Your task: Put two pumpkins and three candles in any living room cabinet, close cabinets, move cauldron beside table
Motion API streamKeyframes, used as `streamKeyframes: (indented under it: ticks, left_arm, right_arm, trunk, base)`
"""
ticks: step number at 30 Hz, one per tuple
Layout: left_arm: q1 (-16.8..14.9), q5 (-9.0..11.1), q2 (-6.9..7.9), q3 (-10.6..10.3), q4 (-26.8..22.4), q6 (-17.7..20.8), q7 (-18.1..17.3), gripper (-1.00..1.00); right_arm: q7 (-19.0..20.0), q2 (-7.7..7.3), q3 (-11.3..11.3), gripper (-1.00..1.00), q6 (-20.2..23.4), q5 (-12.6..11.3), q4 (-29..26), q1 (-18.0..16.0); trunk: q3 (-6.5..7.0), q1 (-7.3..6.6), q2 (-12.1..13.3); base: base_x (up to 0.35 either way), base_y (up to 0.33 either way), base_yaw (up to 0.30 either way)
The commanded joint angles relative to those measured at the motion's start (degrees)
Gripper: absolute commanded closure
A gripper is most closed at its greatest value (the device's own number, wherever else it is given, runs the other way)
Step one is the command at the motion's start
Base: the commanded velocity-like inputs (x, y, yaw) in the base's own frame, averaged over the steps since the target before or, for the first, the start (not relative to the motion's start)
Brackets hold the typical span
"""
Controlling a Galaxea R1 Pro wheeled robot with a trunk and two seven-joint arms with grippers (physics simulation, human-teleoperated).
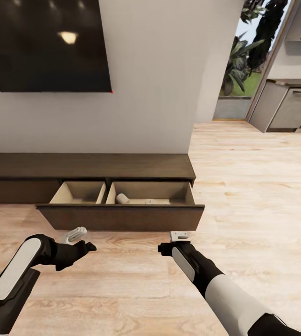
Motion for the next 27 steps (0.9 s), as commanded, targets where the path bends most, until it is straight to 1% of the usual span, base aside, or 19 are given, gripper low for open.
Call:
streamKeyframes:
  ticks: [1,11,13,15,18,19,20,21,24,25,27]
  left_arm:
    - [-0.05,0.23,0.04,-0.06,-0.02,0.11,0.59,-1.0]
    - [-0.05,-0.58,0.1,-0.06,0.11,0.11,0.1,-1.0]
    - [-0.08,-1.56,0.05,-0.09,0.13,0.11,0.08,-1.0]
    - [-0.12,-4.33,-0.26,-0.13,0.15,0.11,-0.02,-1.0]
    - [-0.13,-9.39,-1.52,-0.14,0.23,0.12,-0.21,-1.0]
    - [-0.13,-10.13,-1.7,-0.14,0.24,0.12,-0.23,-1.0]
    - [-0.14,-11.57,-1.99,-0.15,0.26,0.1,-0.25,-1.0]
    - [-0.14,-12.18,-2.13,-0.15,0.27,0.08,-0.26,-1.0]
    - [-0.14,-15.38,-3.1,-0.21,0.35,-0.29,-0.28,-1.0]
    - [-0.14,-15.91,-3.28,-0.21,0.35,-0.33,-0.3,-1.0]
    - [-0.14,-17.82,-3.84,-0.26,0.37,-0.44,-0.34,-1.0]
  right_arm:
    - [-0.57,-0.04,0.31,-1.0,0.12,-0.59,-0.1,-0.05]
    - [-0.7,-0.04,0.31,-1.0,-0.3,-0.58,-0.11,-0.05]
    - [-0.72,-0.03,0.31,-1.0,-0.33,-0.58,-0.11,-0.05]
    - [-0.73,-0.03,0.3,-1.0,-0.34,-0.58,-0.11,-0.05]
    - [-0.73,-0.04,0.29,-1.0,-0.4,-0.58,-0.1,-0.05]
    - [-0.73,-0.04,0.29,-1.0,-0.4,-0.58,-0.08,-0.05]
    - [-0.73,-0.04,0.28,-1.0,-0.42,-0.58,-0.06,-0.05]
    - [-0.73,-0.04,0.29,-1.0,-0.44,-0.58,-0.05,-0.05]
    - [-0.73,-0.04,0.3,-1.0,-0.58,-0.58,-0.03,-0.05]
    - [-0.73,-0.04,0.3,-1.0,-0.6,-0.58,-0.03,-0.05]
    - [-0.73,-0.04,0.31,-1.0,-0.73,-0.56,-0.03,-0.05]
  trunk:
    - [-0.23,0.22,-0.44]
    - [-2.03,2.42,-4.45]
    - [-2.39,2.86,-5.25]
    - [-2.75,3.3,-6.06]
    - [-3.28,3.96,-7.26]
    - [-3.46,4.17,-7.66]
    - [-3.64,4.39,-8.06]
    - [-3.82,4.61,-8.46]
    - [-4.36,5.27,-9.67]
    - [-4.54,5.49,-10.07]
    - [-4.9,5.93,-10.87]
  base:
    - [0.0,0.0,0.0]
    - [0.0,0.0,0.0]
    - [0.0,0.0,0.0]
    - [0.0,0.0,0.0]
    - [0.0,0.0,0.0]
    - [0.0,0.0,0.0]
    - [0.0,0.0,0.0]
    - [0.0,0.0,0.0]
    - [0.0,0.0,0.0]
    - [0.0,0.0,0.0]
    - [0.0,0.0,0.0]
